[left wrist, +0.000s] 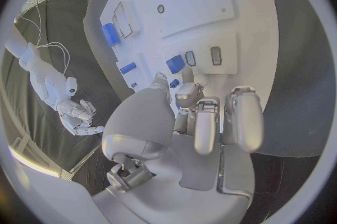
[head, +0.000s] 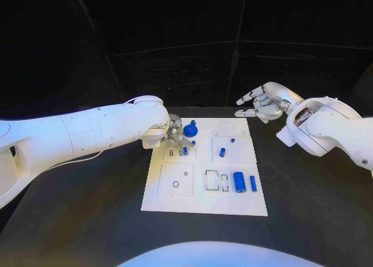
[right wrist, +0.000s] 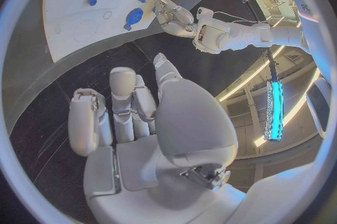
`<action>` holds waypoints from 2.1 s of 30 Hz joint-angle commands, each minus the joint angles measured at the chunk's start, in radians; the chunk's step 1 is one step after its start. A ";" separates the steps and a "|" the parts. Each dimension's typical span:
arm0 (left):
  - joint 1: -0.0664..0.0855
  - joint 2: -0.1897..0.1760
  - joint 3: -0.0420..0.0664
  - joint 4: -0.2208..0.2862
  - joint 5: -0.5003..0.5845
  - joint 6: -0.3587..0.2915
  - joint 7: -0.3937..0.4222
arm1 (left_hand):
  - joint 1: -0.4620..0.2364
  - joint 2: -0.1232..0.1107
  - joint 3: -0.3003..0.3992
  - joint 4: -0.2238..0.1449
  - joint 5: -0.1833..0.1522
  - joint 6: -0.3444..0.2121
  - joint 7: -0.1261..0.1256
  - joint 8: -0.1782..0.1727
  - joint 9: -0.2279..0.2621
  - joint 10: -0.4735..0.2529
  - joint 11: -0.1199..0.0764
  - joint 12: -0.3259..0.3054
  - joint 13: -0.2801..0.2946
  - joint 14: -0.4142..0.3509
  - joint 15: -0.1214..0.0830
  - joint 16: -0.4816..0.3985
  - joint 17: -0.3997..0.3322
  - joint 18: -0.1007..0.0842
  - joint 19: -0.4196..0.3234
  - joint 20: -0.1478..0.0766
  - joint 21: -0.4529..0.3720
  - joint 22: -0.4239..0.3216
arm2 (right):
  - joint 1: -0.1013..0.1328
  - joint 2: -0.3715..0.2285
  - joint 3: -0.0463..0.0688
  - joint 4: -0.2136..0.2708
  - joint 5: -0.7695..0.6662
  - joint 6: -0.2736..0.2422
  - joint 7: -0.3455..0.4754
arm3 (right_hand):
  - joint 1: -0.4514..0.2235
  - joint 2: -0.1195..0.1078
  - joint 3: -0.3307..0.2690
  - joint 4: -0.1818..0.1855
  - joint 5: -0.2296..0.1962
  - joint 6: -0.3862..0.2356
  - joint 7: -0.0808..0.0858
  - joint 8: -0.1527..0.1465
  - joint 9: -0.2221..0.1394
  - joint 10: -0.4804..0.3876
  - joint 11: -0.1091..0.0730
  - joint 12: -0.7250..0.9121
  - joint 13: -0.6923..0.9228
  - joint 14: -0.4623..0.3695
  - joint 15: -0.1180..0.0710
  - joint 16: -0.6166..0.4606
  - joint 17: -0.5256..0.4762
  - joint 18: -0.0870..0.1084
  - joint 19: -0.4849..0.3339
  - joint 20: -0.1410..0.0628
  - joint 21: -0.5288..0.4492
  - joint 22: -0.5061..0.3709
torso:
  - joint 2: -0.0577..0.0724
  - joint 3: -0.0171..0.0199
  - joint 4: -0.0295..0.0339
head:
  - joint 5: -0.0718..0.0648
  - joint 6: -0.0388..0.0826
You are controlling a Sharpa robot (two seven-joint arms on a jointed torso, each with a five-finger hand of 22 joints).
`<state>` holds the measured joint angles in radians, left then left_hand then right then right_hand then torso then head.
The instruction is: Assemble the parts on the task board
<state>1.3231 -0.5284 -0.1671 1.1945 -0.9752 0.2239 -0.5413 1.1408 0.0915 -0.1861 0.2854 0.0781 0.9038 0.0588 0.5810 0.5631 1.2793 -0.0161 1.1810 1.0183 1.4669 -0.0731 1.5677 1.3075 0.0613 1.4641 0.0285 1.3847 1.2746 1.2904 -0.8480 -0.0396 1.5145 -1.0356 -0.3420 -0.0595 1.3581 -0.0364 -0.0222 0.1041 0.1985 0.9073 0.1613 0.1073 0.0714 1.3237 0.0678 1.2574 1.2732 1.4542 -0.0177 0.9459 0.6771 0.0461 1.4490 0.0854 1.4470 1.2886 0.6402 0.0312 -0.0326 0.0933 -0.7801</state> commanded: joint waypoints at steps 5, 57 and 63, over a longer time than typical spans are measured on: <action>-0.001 0.007 0.000 -0.005 -0.002 0.030 -0.008 | 0.014 0.002 -0.005 -0.001 -0.003 -0.006 0.000 0.004 0.004 -0.006 0.003 -0.003 0.000 0.104 -0.005 0.003 0.263 -0.006 0.029 -0.001 0.005 0.001 | 0.002 0.002 0.001 0.000 -0.013 -0.004 -0.009 | 0.001 0.009 -0.005 0.001 0.006 -0.007 -0.003 -0.001 -0.001 0.001 0.000 -0.002 -0.002 -0.001 0.001 -0.001 0.000 0.012 -0.007 0.003 -0.006 -0.002 | 0.001 0.0002 0.0004 | -0.001 -0.003; -0.005 -0.016 0.001 0.036 0.100 -0.022 -0.001 | 0.277 0.052 0.217 -0.146 0.007 -0.019 -0.014 -0.009 0.065 -0.003 -0.011 -0.003 0.015 0.104 -0.016 0.003 0.263 -0.004 0.021 -0.010 0.003 0.007 | 0.002 0.017 0.001 -0.022 -0.021 -0.016 -0.008 | 0.026 0.020 -0.019 0.002 0.062 -0.007 -0.004 0.008 0.000 0.005 -0.002 -0.004 -0.008 -0.001 -0.001 -0.001 -0.001 0.012 -0.005 0.002 -0.009 -0.004 | 0.001 0.0002 0.0025 | -0.005 -0.013; -0.005 -0.065 0.001 0.089 0.138 -0.092 0.005 | 0.274 0.027 0.309 -0.160 0.006 -0.021 -0.017 0.004 0.093 0.004 -0.014 -0.002 0.019 0.104 -0.018 0.003 0.263 -0.004 0.020 -0.013 0.001 0.007 | 0.002 0.016 0.001 -0.029 -0.021 -0.016 -0.008 | 0.025 0.020 -0.020 0.003 0.063 -0.007 -0.004 0.008 0.000 0.004 -0.002 -0.005 -0.009 -0.001 -0.001 -0.001 -0.001 0.013 -0.006 0.002 -0.009 -0.005 | 0.000 0.0016 0.0043 | -0.002 -0.012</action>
<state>1.3164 -0.5893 -0.1666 1.2723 -0.8841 0.1976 -0.5424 1.4162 0.1333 0.0203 0.2233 0.0779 0.8827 0.0509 0.5742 0.6142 1.2740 -0.0249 1.1810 1.0367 1.4634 -0.0839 1.5677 1.3074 0.0614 1.4644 0.0218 1.3881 1.2815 1.2903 -0.8321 -0.0396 1.4862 -1.0531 -0.3468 -0.0760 1.3739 -0.0206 -0.0351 0.1058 0.2583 0.9045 0.1584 0.1123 0.0715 1.3238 0.0678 1.2574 1.2658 1.4542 -0.0177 0.9459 0.6771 0.0461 1.4491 0.0854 1.4434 1.2850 0.6414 0.0315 -0.0301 0.0885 -0.7930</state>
